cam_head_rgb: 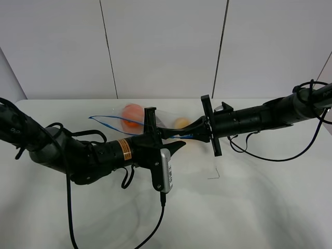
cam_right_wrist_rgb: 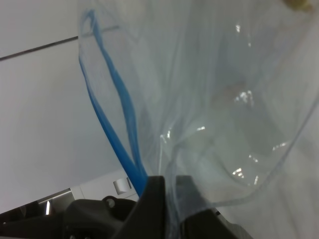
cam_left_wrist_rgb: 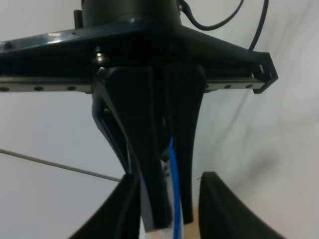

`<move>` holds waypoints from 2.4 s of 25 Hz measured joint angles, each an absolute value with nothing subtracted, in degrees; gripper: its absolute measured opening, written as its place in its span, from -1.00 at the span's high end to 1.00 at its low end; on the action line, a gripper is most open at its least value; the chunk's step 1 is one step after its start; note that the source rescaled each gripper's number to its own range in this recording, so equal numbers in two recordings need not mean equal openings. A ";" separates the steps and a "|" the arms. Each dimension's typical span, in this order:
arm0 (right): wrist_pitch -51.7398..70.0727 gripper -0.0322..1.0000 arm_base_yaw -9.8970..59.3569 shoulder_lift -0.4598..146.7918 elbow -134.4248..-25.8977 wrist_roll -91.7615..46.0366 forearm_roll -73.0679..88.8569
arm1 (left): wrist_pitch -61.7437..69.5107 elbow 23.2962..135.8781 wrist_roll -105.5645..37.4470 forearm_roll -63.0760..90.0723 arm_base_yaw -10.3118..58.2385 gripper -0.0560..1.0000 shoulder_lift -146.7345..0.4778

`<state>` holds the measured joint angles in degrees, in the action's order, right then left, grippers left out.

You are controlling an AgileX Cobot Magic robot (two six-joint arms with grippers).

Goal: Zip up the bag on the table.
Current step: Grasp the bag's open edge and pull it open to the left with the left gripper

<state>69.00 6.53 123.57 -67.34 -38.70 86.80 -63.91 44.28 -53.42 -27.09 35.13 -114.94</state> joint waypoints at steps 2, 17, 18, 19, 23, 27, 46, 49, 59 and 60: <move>69.00 0.94 6.53 123.57 -67.34 -38.70 86.80 | -63.74 44.28 -53.42 -27.09 35.13 0.22 -114.94; 69.00 0.94 6.53 123.57 -67.34 -38.70 86.80 | -62.10 44.28 -53.58 -24.34 34.74 0.22 -114.80; 69.00 0.94 6.53 123.57 -67.34 -38.70 86.80 | -61.92 44.22 -53.58 -24.34 34.74 0.22 -114.67; 69.00 0.94 6.53 123.57 -67.34 -38.70 86.80 | -61.92 44.09 -53.58 -24.34 34.74 0.22 -114.43; 69.00 0.94 6.53 123.57 -67.34 -38.70 86.80 | -61.86 42.86 -53.60 -24.07 34.74 0.30 -113.38; 69.00 0.94 6.53 123.57 -67.34 -38.70 86.79 | -61.78 42.27 -53.60 -25.75 34.74 0.51 -113.33; 69.00 0.94 6.53 123.57 -67.34 -38.70 86.74 | -61.78 42.23 -51.26 -24.02 34.74 0.58 -113.33; 69.00 0.94 6.53 123.57 -67.34 -38.70 86.74 | -61.78 42.23 -51.26 -24.02 34.74 0.58 -113.33; 68.95 0.94 6.53 123.57 -67.34 -38.70 86.74 | -60.35 42.23 -51.15 -23.95 34.74 0.89 -113.33; 68.95 0.94 6.53 123.57 -67.34 -38.70 86.74 | -60.30 42.23 -51.15 -23.95 34.74 0.89 -113.33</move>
<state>68.95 6.53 123.57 -67.34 -38.70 86.74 -60.30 42.23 -51.15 -23.95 34.74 -113.33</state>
